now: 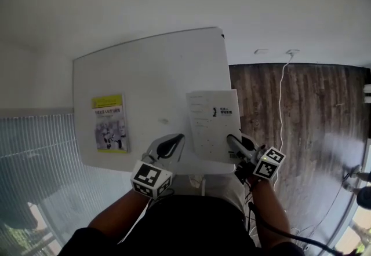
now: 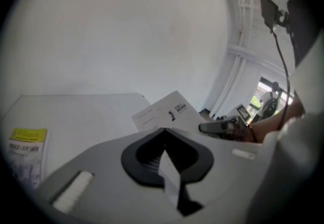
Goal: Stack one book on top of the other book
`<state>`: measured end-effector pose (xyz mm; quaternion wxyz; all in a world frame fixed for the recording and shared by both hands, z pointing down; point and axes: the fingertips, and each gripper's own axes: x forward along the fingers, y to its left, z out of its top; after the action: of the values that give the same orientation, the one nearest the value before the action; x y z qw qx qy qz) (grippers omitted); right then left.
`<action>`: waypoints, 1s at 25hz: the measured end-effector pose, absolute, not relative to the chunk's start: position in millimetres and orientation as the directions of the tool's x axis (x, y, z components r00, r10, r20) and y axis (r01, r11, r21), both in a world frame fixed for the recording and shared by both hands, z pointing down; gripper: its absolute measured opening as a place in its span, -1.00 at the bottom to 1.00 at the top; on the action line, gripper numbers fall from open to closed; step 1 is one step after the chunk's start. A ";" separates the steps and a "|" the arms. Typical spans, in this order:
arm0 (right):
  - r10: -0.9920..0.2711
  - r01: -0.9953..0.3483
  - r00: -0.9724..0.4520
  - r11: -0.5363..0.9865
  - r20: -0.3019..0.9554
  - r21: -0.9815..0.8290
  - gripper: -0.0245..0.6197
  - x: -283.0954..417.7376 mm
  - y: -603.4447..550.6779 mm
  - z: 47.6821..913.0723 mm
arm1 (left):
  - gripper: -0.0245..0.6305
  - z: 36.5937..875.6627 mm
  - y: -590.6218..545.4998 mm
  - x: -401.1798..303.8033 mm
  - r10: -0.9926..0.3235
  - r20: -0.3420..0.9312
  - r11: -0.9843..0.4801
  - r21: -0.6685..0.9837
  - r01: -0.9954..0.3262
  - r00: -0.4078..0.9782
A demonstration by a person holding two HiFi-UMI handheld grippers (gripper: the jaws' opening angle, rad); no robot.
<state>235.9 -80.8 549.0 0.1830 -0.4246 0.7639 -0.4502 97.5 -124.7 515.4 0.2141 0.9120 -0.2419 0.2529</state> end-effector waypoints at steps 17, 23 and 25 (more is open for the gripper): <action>-0.836 -0.537 -0.546 0.300 0.054 -0.788 -0.76 188.4 -79.6 507.0 | -0.91 513.4 -122.3 45.3 -0.356 0.542 -0.767 0.296 -0.569 0.761; -0.810 -0.526 -0.585 0.337 0.044 -0.781 -0.76 171.1 -87.6 493.0 | -0.91 507.8 -127.6 34.4 -0.397 0.524 -0.744 0.298 -0.599 0.754; -0.799 -0.517 -0.600 0.341 0.047 -0.785 -0.76 162.2 -92.6 492.6 | -0.91 510.6 -131.8 27.4 -0.412 0.523 -0.728 0.304 -0.615 0.746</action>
<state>162.2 -92.6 492.6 0.1761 -0.4114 0.7998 -0.4000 27.4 -131.8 510.6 0.2357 0.9042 -0.2840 0.2149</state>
